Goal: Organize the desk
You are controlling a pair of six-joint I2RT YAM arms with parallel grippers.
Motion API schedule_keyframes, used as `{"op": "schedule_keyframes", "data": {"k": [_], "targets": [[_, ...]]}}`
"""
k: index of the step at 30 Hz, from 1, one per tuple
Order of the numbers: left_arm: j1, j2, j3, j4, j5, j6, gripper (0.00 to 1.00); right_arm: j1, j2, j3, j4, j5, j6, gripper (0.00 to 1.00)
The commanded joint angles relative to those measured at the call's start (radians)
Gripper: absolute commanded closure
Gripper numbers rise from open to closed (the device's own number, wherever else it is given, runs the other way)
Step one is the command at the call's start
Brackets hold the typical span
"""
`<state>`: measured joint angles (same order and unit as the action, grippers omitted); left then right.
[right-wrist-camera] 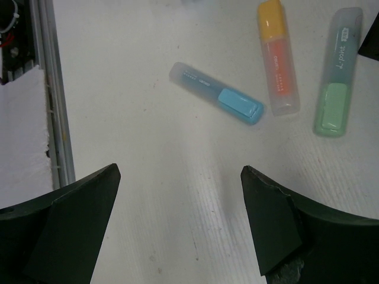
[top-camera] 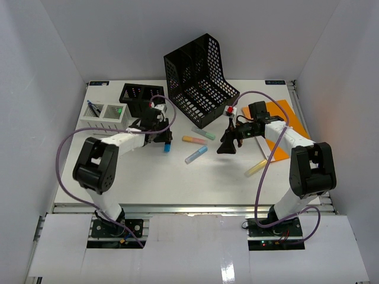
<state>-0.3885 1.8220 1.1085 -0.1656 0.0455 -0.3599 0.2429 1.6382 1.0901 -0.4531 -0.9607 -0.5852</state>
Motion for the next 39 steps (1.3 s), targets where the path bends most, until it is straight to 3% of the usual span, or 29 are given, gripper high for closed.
{"op": "schedule_keyframes", "data": {"k": [1, 8, 10, 15, 29, 33, 39], "targets": [[-0.004, -0.266, -0.161, 0.171, 0.191, -0.050, 0.80, 0.033, 0.032, 0.101, 0.022, -0.096, 0.127, 0.11], [-0.004, -0.555, -0.543, 0.548, 0.367, -0.126, 0.84, 0.142, 0.098, 0.287, 0.137, 0.034, 0.507, 0.11], [-0.005, -0.594, -0.598, 0.606, 0.396, -0.153, 0.86, 0.182, 0.108, 0.298, 0.212, 0.090, 0.720, 0.11], [-0.006, -0.651, -0.631, 0.635, 0.416, -0.182, 0.86, 0.280, 0.120, 0.279, 0.380, 0.195, 0.967, 0.10], [-0.004, -0.682, -0.608, 0.625, 0.415, -0.172, 0.86, 0.436, 0.196, 0.317, 0.413, 0.293, 1.101, 0.23], [-0.006, -0.678, -0.616, 0.642, 0.416, -0.181, 0.86, 0.463, 0.208, 0.318, 0.440, 0.274, 1.119, 0.42], [-0.006, -0.685, -0.624, 0.649, 0.413, -0.183, 0.86, 0.467, 0.236, 0.325, 0.481, 0.253, 1.138, 0.60]]}}
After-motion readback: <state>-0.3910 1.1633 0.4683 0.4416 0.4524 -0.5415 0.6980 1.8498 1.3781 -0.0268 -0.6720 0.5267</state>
